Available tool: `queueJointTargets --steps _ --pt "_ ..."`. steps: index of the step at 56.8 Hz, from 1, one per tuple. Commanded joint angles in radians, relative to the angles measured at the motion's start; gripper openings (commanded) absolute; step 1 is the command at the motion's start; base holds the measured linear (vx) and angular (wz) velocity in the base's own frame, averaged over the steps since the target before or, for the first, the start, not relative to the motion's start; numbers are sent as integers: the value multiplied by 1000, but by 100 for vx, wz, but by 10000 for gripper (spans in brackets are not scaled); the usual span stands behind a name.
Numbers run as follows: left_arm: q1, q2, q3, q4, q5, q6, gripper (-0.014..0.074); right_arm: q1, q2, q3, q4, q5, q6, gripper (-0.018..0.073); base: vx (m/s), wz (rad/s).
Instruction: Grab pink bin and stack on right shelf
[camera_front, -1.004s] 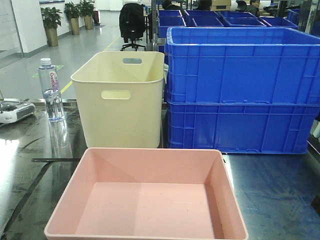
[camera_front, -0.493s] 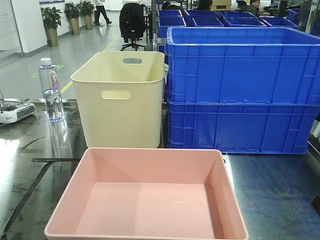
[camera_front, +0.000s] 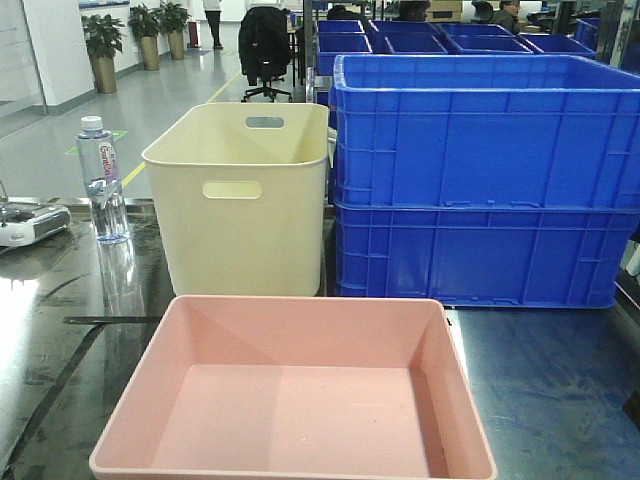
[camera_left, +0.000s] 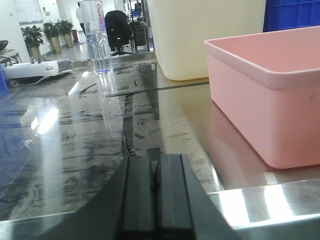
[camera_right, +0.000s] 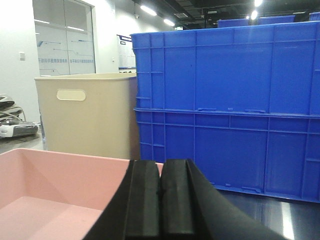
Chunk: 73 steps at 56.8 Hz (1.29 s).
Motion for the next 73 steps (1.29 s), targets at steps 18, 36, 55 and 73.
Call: queueJointTargets --steps 18,36,55,73 --pt "2 -6 17 -6 -74 -1 -8 -196 -430 263 -40 371 35 -11 0 0" --pt "2 -6 17 -6 -72 -1 -8 -272 -589 289 -64 459 35 -11 0 0" --pt "2 -6 17 -6 -72 -1 -8 -272 -587 289 -64 458 34 -11 0 0" --pt "2 -6 17 -6 -72 -1 -8 -272 -587 289 -64 459 34 -11 0 0"
